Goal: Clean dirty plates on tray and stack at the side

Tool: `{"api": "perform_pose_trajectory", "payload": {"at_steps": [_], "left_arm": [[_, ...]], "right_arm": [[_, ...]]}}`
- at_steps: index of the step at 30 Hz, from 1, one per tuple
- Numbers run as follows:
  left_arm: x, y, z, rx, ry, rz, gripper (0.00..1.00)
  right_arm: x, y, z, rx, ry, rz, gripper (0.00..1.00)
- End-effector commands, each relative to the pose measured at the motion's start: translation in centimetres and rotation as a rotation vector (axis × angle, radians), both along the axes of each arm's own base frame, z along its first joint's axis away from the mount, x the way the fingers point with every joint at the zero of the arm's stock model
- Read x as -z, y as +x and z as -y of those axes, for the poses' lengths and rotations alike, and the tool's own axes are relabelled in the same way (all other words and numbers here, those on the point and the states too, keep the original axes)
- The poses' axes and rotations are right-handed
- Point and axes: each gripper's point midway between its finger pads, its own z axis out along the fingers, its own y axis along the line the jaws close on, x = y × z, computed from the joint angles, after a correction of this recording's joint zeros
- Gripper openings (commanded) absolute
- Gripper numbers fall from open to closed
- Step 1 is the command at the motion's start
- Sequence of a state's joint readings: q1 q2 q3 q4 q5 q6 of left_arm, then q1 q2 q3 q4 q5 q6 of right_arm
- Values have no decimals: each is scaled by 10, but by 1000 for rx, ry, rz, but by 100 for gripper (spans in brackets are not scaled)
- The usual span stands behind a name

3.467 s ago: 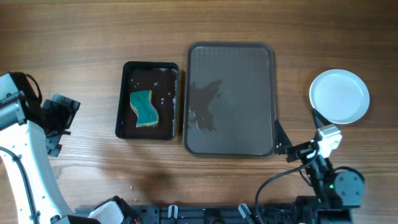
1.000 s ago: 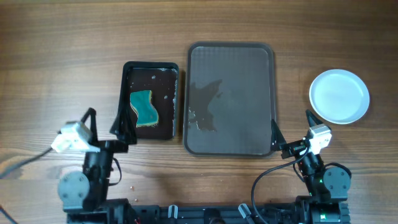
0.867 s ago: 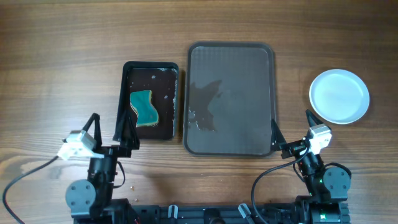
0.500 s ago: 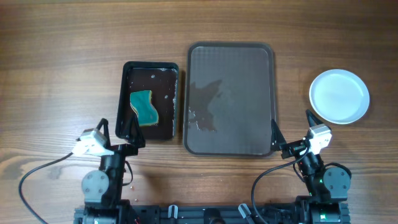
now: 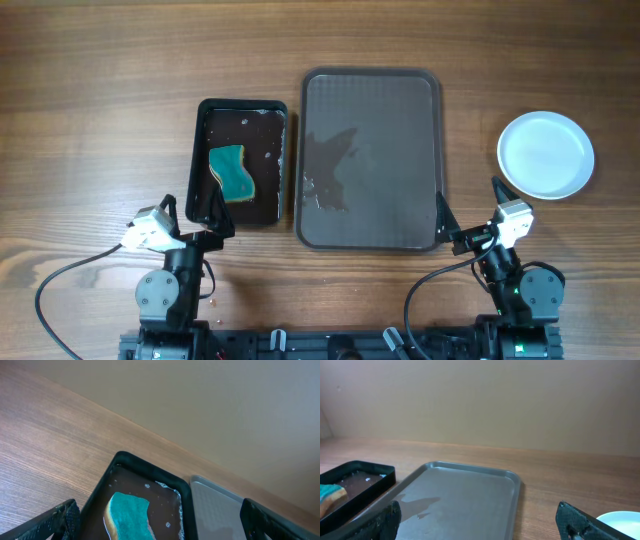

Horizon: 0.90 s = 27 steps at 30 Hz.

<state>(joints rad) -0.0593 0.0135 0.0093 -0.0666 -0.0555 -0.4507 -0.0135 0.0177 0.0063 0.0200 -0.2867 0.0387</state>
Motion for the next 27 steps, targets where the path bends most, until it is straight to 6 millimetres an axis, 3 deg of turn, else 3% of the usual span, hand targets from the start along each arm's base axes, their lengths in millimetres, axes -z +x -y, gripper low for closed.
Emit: {"api": "perform_pose_trajectory", "payload": {"at_steps": [1, 27], "left_arm": [[-1, 0, -1, -11, -2, 8, 100], [-1, 0, -1, -11, -2, 8, 100]], "right_arm": [[-1, 0, -1, 0, -12, 10, 100], [-1, 0, -1, 0, -12, 9, 100]]}}
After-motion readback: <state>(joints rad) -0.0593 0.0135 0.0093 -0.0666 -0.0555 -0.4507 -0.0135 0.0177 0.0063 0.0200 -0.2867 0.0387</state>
